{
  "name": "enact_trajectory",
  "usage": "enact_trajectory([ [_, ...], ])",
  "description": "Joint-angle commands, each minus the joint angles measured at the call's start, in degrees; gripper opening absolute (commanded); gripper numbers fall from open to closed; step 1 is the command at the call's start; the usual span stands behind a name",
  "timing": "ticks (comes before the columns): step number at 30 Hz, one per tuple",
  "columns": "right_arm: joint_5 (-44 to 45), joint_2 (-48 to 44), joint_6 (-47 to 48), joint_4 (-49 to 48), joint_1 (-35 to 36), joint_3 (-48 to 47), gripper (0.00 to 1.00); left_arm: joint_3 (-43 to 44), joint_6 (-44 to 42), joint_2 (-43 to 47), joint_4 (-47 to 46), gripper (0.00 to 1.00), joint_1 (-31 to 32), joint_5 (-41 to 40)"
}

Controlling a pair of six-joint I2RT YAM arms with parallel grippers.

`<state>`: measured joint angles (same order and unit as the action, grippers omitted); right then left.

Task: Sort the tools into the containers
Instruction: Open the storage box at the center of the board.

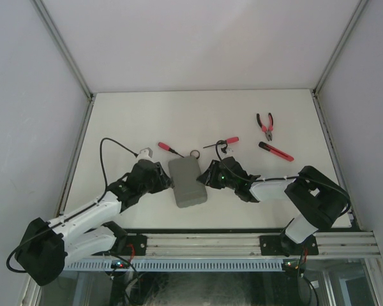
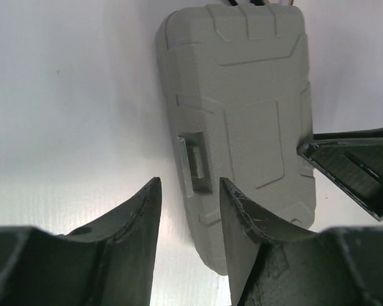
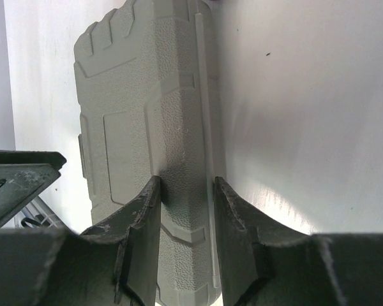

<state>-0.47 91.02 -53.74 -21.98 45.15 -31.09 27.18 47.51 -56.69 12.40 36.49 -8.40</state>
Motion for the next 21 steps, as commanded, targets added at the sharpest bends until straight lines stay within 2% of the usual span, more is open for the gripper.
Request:
enact_trajectory([
  [1, 3.47, 4.95, 5.83, 20.01, -0.01, 4.44, 0.13, -1.52, 0.96, -1.68, -3.36, 0.44, -0.89, 0.25],
  [13, 3.28, 5.22, 5.74, 19.87, 0.03, 4.46, 0.13, -3.51, 1.35, -6.09, -8.51, 0.39, -1.2, 2.96],
  [21, 3.1, 5.3, 5.9, 19.76, 0.12, 4.46, 0.13, -4.4, 1.45, -7.3, -9.33, 0.29, -1.63, 2.75],
])
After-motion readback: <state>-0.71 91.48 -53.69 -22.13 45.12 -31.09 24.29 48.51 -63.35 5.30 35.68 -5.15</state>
